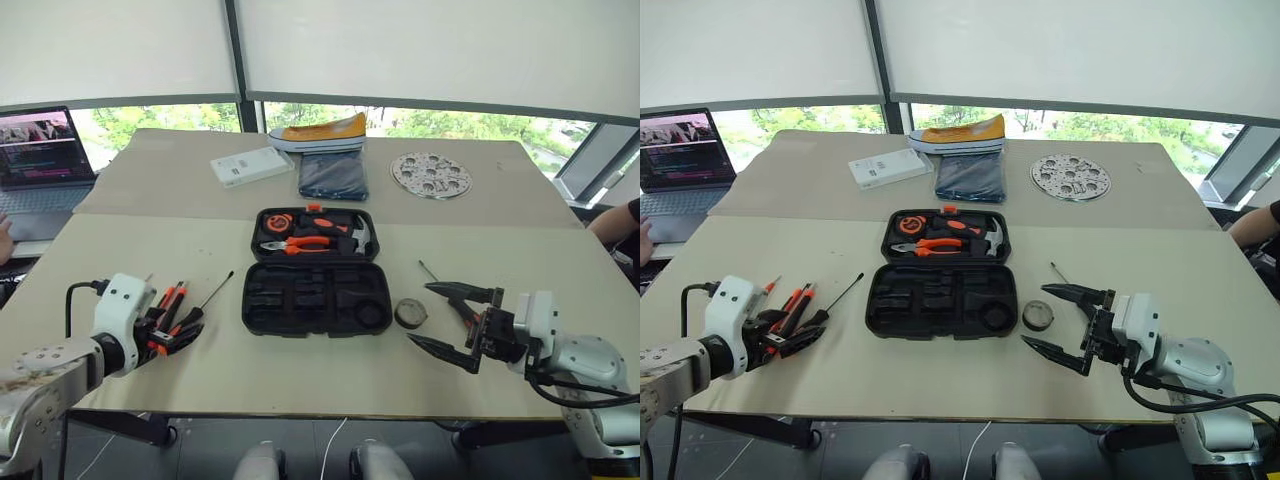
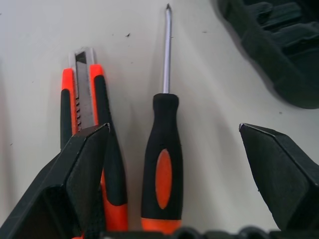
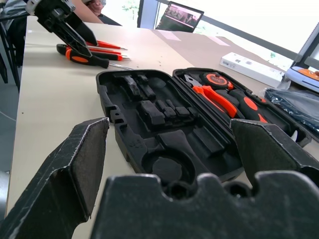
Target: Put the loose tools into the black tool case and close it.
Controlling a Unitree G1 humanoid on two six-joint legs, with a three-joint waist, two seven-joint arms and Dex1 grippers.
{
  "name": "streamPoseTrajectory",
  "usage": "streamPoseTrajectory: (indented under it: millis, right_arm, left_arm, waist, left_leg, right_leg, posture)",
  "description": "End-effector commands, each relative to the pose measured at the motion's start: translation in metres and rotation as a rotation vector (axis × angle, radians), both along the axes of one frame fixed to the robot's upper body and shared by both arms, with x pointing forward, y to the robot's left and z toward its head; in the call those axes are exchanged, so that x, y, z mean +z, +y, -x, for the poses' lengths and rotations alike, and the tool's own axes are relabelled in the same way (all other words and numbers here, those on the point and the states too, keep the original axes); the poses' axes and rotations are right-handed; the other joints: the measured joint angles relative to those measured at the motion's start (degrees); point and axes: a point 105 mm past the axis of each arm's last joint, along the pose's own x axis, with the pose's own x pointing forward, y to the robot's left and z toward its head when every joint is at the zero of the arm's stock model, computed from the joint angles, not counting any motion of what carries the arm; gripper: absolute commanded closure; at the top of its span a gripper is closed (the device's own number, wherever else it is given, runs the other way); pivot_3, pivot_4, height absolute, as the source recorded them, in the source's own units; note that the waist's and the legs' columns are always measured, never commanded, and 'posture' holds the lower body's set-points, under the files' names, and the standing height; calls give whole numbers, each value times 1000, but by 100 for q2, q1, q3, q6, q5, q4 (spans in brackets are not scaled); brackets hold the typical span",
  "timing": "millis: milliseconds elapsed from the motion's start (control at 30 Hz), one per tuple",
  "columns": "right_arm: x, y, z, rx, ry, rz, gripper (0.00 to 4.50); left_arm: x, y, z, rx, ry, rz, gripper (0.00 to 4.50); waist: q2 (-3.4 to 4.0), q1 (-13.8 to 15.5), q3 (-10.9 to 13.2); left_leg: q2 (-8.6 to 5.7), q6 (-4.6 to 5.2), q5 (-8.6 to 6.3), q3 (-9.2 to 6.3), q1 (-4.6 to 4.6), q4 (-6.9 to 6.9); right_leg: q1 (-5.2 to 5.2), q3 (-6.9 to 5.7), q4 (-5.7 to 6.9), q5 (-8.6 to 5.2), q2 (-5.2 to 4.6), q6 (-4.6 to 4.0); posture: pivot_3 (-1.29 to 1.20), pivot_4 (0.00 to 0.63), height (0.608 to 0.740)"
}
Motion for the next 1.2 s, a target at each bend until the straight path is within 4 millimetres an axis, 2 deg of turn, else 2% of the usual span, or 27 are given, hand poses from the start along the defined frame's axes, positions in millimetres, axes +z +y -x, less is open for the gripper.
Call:
streamPoseTrajectory:
  millis: [33, 200, 467, 500, 567, 733, 767, 833, 900, 967, 1033, 1100, 1133, 1200]
  right_arm:
    - [11, 1, 2, 9, -62, -3, 1]
    - [14, -1, 2, 3, -67, 4, 1]
    - [15, 1, 3, 3, -61, 12, 1]
    - [15, 1, 3, 3, -61, 11, 0]
    - [16, 2, 3, 4, -59, 10, 0]
    - [20, 7, 7, 48, -48, -4, 0]
    - [22, 8, 8, 58, -50, -5, 0]
    - [23, 9, 9, 67, -45, -7, 0]
    - [24, 11, 11, 69, -35, -18, 0]
    - [26, 17, 15, 83, -40, -23, 0]
    - [34, 22, 17, 87, -59, -42, 0]
    - [43, 24, 16, 68, -80, -70, 0]
    - [48, 23, 13, 48, -89, -87, 0]
    - [56, 19, 6, -17, -99, -127, 0]
  left_arm:
    - [-4, -10, -6, -38, -8, -15, 28]
    - [-13, -19, -8, -51, 0, -28, 28]
    - [-27, -11, -8, -5, 61, -56, 28]
    - [-29, -10, -7, -2, 72, -55, 542]
    - [-31, -11, -5, -8, 88, -37, 1045]
    - [-33, -13, -1, -13, 95, 27, 2815]
    - [-30, -15, -1, -24, 71, 54, 3267]
    - [-21, -19, -3, -50, 10, 109, 3632]
    - [-6, -22, -8, -79, -100, 193, 3626]
    - [9, -12, -13, -47, -213, 276, 3626]
    - [27, -12, -11, -97, -331, 325, 3626]
    - [51, -30, -8, -237, -431, 382, 3626]
    - [59, -46, -7, -360, -420, 374, 3626]
    - [65, -75, -13, -586, -385, 252, 3626]
  waist:
    - [0, 5, 0]
    - [0, 14, 0]
    - [0, 13, 0]
    - [0, 8, 0]
    - [0, -1, 0]
    - [1, 2, 0]
    - [1, 2, 0]
    - [1, 3, 0]
    - [1, 7, 0]
    - [-2, 19, 1]
    - [-6, 34, 3]
    - [-6, 44, 3]
    - [-5, 48, 3]
    - [-11, 105, 6]
  left_leg:
    - [-1, 0, 0, 0, 1, 0]
    - [-1, -1, 1, 0, 2, 1]
    - [-2, -2, 2, 0, 10, 1]
    - [-2, -3, 3, 0, 12, 1]
    - [-2, -3, 3, 0, 18, 1]
    - [-4, -3, 3, 0, 19, 1]
    - [-4, -3, 3, 1, 18, 1]
    - [-4, -3, 3, 1, 17, 1]
    - [-4, -3, 3, 1, 14, 1]
    - [-4, -3, 3, 1, 9, 1]
    - [0, -3, 3, 0, -2, 3]
    - [1, -4, 3, 0, -7, 3]
    - [1, -4, 3, 0, -9, 3]
    - [-2, -6, 5, 1, -10, 5]
  right_leg:
    - [1, 1, 1, 0, -1, 0]
    - [0, 2, 7, -1, 0, 0]
    - [1, 6, 17, -2, 2, 0]
    - [3, 7, 17, -2, 2, 0]
    - [7, 8, 19, -2, 4, -1]
    - [8, 9, 18, -3, 1, 0]
    - [8, 10, 17, -4, 0, 1]
    - [8, 10, 15, -4, -2, 2]
    - [7, 9, 14, -4, -3, 2]
    - [3, 9, 13, -4, -4, 1]
    - [-9, 7, 15, -3, -2, 0]
    - [-17, 7, 18, -3, 0, -2]
    - [-18, 8, 18, -3, 0, -3]
    - [-16, 7, 19, -3, -1, -2]
  posture:
    - [0, 150, 740]
    - [0, 150, 740]
    - [0, 150, 740]
    - [0, 150, 740]
    - [0, 150, 740]
    - [0, 150, 740]
    - [0, 150, 740]
    - [0, 150, 740]
    - [0, 150, 740]
    - [0, 150, 740]
    - [0, 150, 740]
    - [0, 150, 740]
    - [0, 150, 740]
    - [0, 150, 740]
